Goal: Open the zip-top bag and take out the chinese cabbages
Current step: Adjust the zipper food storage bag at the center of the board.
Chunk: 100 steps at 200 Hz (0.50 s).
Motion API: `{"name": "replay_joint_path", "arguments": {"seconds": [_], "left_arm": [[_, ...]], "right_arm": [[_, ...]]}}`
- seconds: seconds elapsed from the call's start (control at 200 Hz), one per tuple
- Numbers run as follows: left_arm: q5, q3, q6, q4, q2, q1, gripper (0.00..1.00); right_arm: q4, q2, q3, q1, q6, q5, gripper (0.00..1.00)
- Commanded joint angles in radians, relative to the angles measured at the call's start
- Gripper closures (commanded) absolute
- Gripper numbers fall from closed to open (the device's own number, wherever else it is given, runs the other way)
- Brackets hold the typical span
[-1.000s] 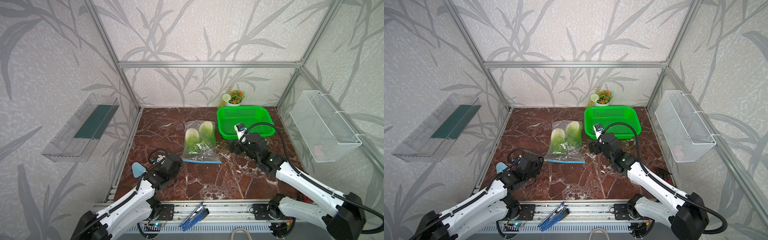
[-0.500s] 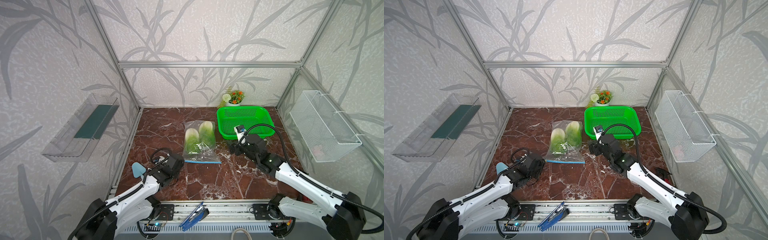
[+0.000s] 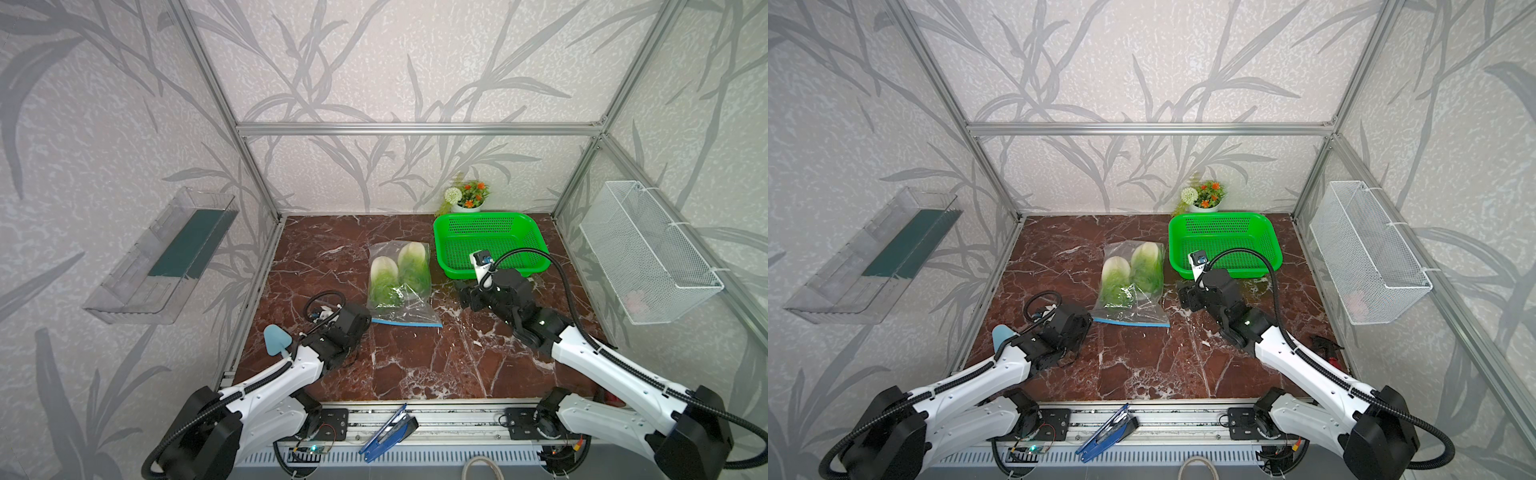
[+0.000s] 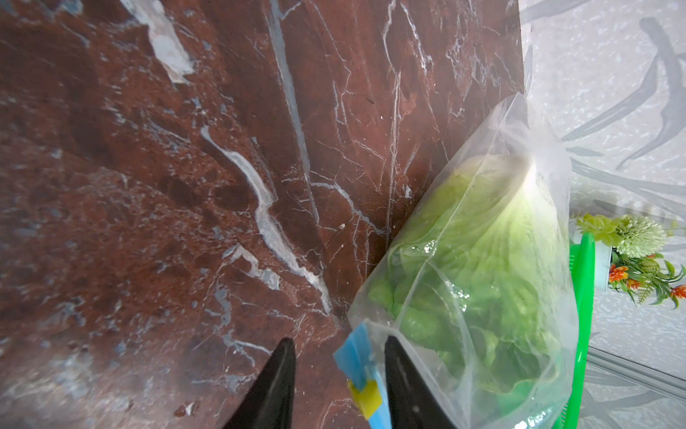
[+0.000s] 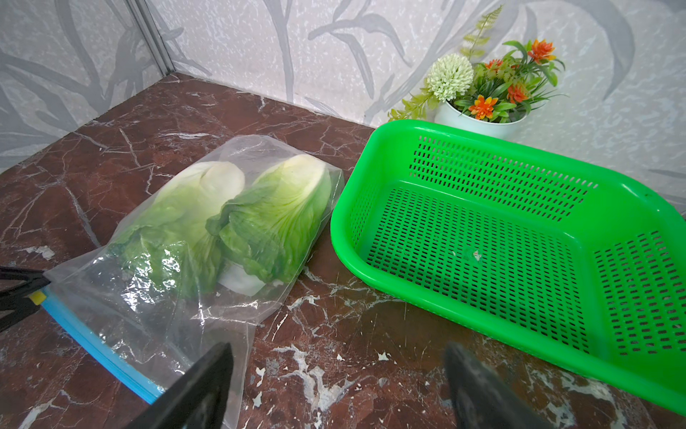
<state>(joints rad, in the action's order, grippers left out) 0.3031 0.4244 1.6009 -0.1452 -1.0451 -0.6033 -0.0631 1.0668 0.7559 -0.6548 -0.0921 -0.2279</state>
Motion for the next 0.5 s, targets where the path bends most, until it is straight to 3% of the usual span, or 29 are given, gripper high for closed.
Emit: {"name": "replay_joint_path", "arguments": {"seconds": [0.0,0.3,0.495], "left_arm": [[0.059,0.021,-0.014,0.022,-0.004,-0.004,0.69],[0.064,0.028,-0.027,0.07,-0.04,-0.003,0.93],[0.07,0.031,-0.037,0.057,-0.013,-0.002,1.0]], "right_arm": [[0.013,-0.004,0.001,-0.005,0.002,-0.017,0.11],[0.013,-0.005,0.0,-0.005,-0.003,-0.022,0.11],[0.007,-0.014,0.0,-0.005,-0.007,-0.025,0.11]]}}
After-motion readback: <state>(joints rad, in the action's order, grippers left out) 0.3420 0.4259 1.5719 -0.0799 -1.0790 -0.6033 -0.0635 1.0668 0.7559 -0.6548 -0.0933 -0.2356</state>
